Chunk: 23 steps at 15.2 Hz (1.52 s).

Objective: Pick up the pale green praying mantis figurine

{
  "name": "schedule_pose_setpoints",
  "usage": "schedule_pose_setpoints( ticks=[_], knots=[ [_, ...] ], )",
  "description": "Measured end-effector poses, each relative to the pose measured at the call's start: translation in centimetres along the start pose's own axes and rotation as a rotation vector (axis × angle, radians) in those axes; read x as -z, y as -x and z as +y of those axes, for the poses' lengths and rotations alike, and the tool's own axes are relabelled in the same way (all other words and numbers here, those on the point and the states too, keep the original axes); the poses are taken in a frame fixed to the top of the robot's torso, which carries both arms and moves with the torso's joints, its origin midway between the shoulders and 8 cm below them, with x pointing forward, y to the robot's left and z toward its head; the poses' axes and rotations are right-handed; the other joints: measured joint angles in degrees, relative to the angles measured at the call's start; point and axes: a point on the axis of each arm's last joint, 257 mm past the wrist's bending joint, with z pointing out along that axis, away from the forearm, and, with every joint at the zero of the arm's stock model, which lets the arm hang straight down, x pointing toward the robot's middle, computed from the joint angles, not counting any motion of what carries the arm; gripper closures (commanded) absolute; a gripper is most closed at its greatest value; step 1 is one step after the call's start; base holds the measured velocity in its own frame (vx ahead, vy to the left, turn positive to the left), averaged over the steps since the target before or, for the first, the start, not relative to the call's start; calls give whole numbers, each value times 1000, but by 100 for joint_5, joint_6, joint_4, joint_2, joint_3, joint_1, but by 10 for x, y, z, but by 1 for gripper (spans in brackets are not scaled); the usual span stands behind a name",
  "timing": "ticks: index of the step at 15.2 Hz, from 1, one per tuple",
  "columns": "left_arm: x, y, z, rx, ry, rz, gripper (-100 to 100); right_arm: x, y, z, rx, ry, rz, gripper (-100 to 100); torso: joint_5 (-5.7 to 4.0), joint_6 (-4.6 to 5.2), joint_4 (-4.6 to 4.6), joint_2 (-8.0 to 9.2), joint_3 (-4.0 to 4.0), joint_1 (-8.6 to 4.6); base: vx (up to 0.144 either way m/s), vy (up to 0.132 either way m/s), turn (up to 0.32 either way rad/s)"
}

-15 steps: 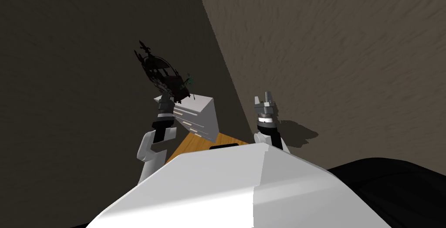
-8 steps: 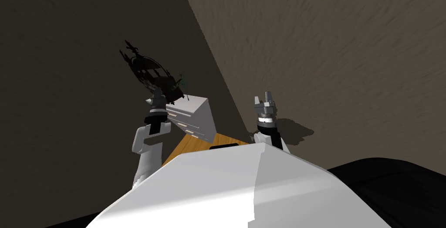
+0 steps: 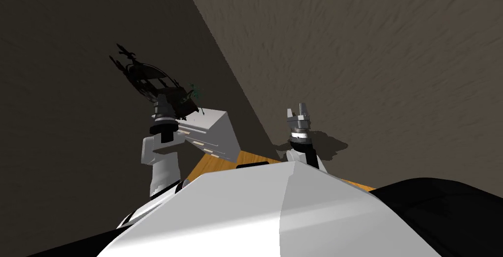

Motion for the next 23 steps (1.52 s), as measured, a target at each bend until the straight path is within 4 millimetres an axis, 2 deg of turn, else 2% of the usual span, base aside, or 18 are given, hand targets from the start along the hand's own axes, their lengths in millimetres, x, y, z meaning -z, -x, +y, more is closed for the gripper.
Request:
schedule_pose_setpoints(
  ticks=[5, 9, 18, 23],
  knots=[
    [-24, 52, 32, -19, 82, -120, -100, 0, 0, 0, 0, 0, 0, 0, -1, 0, -1, -6, -4, 1, -3, -110, -74],
    [-36, 85, 44, -16, 138, -204, -100, 0, 0, 0, 0, 0, 0, 0, 3, 1, -3, -12, -7, 16, 2, -91, -86],
    [-50, 157, 89, 45, 285, -395, -100, 0, 0, 0, 0, 0, 0, 0, 4, 7, -8, -30, -19, 25, 1, -98, -69],
    [-47, 184, 117, 110, 375, -489, -100, 0, 0, 0, 0, 0, 0, 0, 10, 12, -13, -40, -26, 31, 4, -102, -67]
  ],
)
